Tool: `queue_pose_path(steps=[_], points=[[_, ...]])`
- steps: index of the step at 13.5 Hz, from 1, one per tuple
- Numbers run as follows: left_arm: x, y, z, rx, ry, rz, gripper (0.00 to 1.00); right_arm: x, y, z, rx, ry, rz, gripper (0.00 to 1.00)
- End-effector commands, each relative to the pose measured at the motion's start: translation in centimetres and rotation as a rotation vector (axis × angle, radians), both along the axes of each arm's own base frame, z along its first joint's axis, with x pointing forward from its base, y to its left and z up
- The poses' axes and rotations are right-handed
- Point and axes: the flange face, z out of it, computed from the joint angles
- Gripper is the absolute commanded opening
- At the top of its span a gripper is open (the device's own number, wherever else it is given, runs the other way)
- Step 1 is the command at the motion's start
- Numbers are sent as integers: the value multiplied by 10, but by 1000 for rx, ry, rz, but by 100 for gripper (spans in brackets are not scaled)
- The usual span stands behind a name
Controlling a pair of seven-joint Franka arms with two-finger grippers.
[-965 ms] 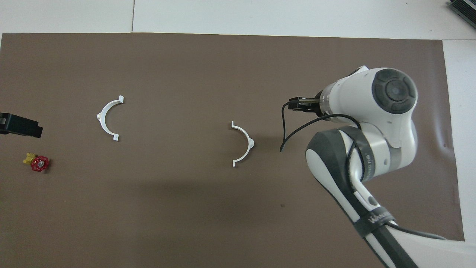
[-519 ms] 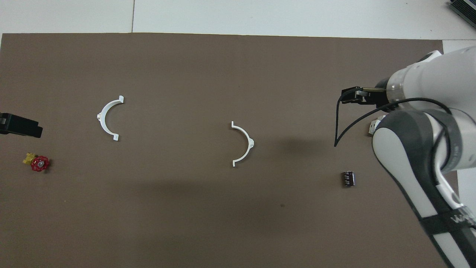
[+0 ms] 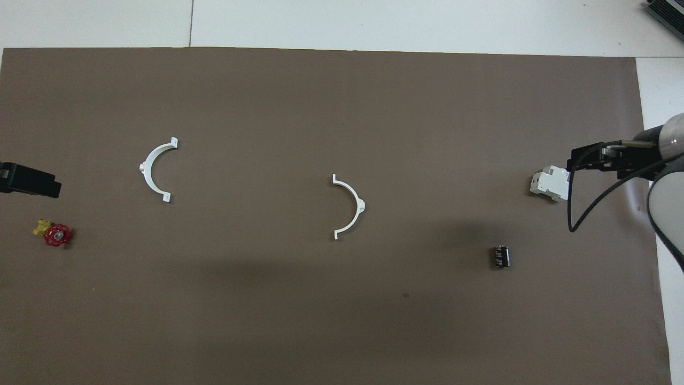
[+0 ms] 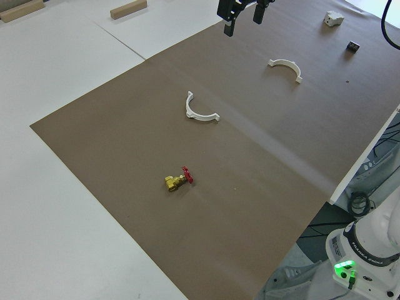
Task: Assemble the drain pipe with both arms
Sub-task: 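Release the clamp half and withdraw the right gripper to the side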
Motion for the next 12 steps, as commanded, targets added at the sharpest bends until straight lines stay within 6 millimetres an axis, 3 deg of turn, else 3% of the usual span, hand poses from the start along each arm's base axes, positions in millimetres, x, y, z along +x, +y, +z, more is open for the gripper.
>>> queue_pose_path(steps=[1, 3, 9, 12], points=[[-4, 1, 2, -7, -11, 5, 100, -16, -7, 42, -21, 4, 24, 100], [-7, 2, 1, -9, 5, 7, 100, -23, -7, 83, -62, 37, 25, 100], [2, 1, -10, -10, -55, 3, 100, -31, 1, 83, -81, 74, 49, 100], [13, 1, -37, -14, -83, 2, 100, -31, 17, 88, -88, 79, 72, 100]])
